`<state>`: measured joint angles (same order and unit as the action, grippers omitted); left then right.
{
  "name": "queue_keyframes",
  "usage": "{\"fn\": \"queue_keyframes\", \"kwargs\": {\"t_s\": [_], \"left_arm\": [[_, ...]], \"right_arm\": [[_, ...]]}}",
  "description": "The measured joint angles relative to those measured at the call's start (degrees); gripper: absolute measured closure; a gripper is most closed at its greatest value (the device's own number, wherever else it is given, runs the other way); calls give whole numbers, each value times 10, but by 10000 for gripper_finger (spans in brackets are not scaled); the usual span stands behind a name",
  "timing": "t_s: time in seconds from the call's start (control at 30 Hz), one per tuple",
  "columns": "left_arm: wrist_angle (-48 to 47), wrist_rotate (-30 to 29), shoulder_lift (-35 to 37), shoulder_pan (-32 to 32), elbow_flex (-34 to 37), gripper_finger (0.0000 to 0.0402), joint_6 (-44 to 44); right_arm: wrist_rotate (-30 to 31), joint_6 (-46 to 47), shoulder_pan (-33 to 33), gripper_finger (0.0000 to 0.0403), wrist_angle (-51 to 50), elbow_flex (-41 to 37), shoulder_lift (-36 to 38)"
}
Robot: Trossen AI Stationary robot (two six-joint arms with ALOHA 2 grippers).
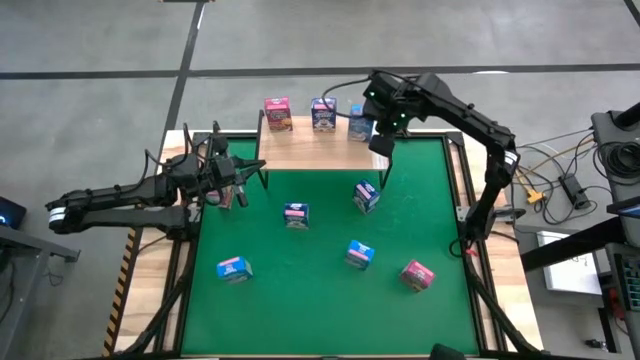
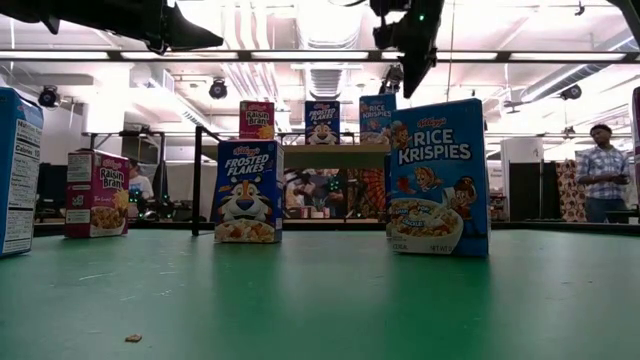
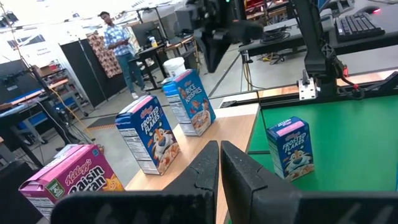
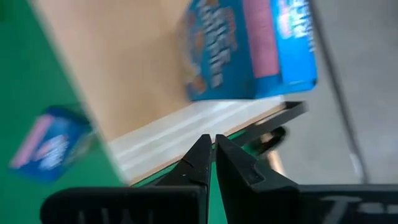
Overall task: Stack cereal on shelf
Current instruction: Put the top light blue cereal box on the shelf
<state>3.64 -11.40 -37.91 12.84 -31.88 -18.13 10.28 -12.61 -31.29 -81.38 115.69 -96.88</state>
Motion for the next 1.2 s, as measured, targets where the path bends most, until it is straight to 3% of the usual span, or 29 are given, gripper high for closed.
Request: {"fn": "queue_keyframes", "kwargs": {"t_s": [0.1, 0.47, 0.7, 0.77, 0.97, 1.2], "left_arm": [[0, 0, 0, 0, 0, 401, 0], [2, 0, 0, 0, 0, 401, -3], [2, 0, 0, 0, 0, 401, -4], [2, 0, 0, 0, 0, 401, -4], [0, 0, 0, 0, 0, 401, -4], [0, 0, 0, 0, 0, 401, -4]], "right_arm": [[31, -8, -3, 390, 38, -19, 0], [33, -29, -8, 390, 124, -59, 0], [43, -37, -7, 390, 102, -58, 2], [16, -35, -8, 390, 93, -53, 8], [-155, -18, -1, 390, 98, -62, 33], [-167, -20, 38, 390, 265, -108, 49]]}}
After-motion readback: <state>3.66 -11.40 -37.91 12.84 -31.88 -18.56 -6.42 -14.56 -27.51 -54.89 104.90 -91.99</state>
